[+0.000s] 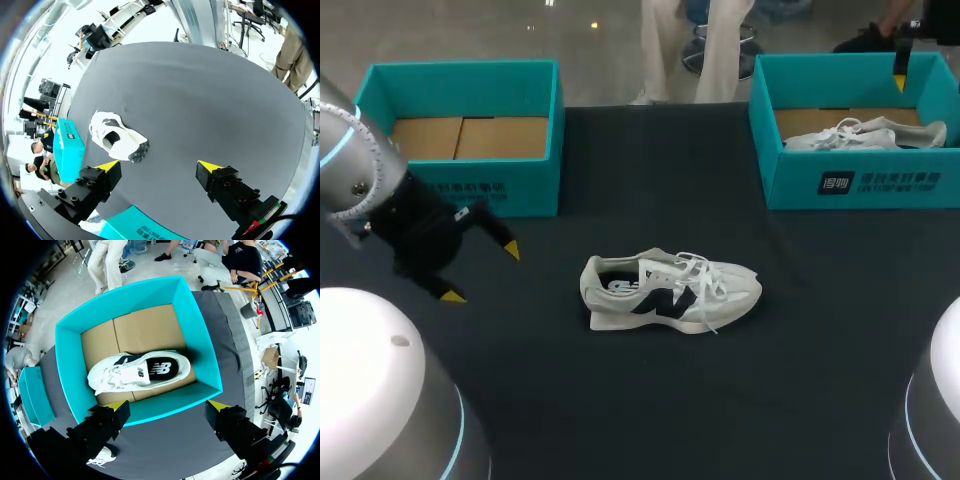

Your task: Take the shoe out of the shoebox, open the shoe tongue, remove and reinsert the insole, then place the shoe into the shoebox

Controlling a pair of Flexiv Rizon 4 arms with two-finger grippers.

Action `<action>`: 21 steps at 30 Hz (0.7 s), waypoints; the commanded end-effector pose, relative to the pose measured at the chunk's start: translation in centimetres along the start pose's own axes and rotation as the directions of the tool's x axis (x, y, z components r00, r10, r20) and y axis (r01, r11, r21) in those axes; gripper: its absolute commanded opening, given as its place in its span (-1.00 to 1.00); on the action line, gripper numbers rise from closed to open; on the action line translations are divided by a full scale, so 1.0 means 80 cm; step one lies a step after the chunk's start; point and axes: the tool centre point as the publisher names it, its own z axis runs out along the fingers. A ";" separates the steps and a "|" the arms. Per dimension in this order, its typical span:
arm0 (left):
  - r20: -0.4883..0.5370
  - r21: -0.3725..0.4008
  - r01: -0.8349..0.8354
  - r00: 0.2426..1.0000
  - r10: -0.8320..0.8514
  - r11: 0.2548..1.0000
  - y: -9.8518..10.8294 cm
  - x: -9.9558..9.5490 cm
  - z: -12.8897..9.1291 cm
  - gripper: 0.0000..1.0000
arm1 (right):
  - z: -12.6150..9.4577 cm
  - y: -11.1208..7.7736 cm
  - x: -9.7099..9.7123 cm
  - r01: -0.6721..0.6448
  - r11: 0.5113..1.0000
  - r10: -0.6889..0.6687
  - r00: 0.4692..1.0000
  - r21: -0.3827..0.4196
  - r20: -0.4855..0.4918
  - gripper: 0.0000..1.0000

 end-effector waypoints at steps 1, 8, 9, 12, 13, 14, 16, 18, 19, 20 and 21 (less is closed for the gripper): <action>0.080 0.290 0.232 0.961 -0.265 0.928 0.026 0.020 -0.011 1.00 | 0.000 0.001 0.000 -0.001 1.000 0.001 1.000 0.001 0.001 1.00; 0.002 0.441 0.456 0.861 -0.509 0.773 0.041 0.044 -0.012 1.00 | 0.000 0.001 0.000 -0.001 1.000 0.001 1.000 0.001 0.001 1.00; -0.011 0.453 0.487 0.841 -0.541 0.747 0.044 0.047 -0.009 1.00 | 0.000 0.001 0.000 -0.001 1.000 0.001 1.000 0.001 0.001 1.00; -0.040 0.480 0.550 0.792 -0.609 0.684 0.050 0.056 -0.004 1.00 | 0.000 0.001 0.000 -0.001 1.000 0.001 1.000 0.001 0.001 1.00; -0.046 0.494 0.560 0.781 -0.623 0.665 0.050 0.060 -0.002 1.00 | 0.000 0.001 0.000 -0.001 1.000 0.001 1.000 0.001 0.001 1.00; -0.062 0.499 0.588 0.756 -0.651 0.636 0.051 0.064 0.001 1.00 | 0.000 0.001 0.000 -0.001 1.000 0.001 1.000 0.001 0.001 1.00; -0.075 0.514 0.618 0.723 -0.687 0.595 0.052 0.071 0.005 1.00 | 0.000 0.001 0.000 -0.001 1.000 0.001 1.000 0.001 0.001 1.00; -0.093 0.514 0.657 0.682 -0.725 0.552 0.049 0.078 0.012 1.00 | 0.000 0.001 0.000 -0.001 1.000 0.001 1.000 0.001 0.001 1.00; -0.099 0.512 0.671 0.667 -0.739 0.537 0.050 0.080 0.014 1.00 | 0.000 0.001 0.000 -0.001 1.000 0.001 1.000 0.001 0.001 1.00; -0.121 0.520 0.695 0.635 -0.763 0.497 0.052 0.084 0.018 1.00 | 0.000 0.001 0.000 -0.001 1.000 0.001 1.000 0.001 0.001 1.00; -0.131 0.521 0.712 0.612 -0.780 0.471 0.054 0.087 0.021 1.00 | 0.000 0.001 0.000 -0.001 1.000 0.001 1.000 0.001 0.001 1.00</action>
